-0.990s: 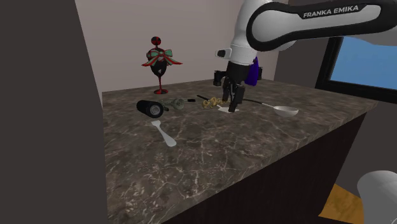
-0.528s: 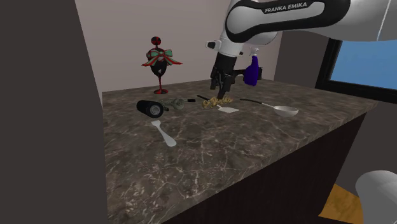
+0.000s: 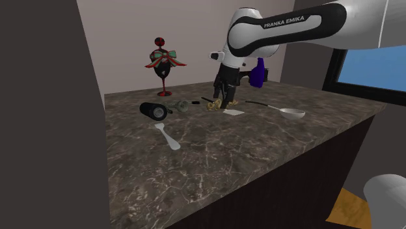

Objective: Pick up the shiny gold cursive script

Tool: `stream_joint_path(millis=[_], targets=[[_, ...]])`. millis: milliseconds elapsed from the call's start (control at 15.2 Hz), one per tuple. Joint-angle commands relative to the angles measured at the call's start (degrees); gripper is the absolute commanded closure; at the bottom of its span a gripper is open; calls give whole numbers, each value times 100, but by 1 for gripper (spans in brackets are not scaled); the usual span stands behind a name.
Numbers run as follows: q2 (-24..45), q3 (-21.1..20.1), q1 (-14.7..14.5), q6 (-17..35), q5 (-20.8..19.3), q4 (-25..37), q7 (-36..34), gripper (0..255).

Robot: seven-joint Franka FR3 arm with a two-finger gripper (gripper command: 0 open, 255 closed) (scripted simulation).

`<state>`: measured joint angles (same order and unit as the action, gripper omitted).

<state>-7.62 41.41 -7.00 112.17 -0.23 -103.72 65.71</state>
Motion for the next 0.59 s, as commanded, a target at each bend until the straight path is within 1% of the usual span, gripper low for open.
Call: stream_joint_path(millis=[0,66,528], targets=[[1,4,2,63,2,-60,8,0],[0,2,1,63,1,-61,4,255],[10,7,2,63,9,-52,12,255]])
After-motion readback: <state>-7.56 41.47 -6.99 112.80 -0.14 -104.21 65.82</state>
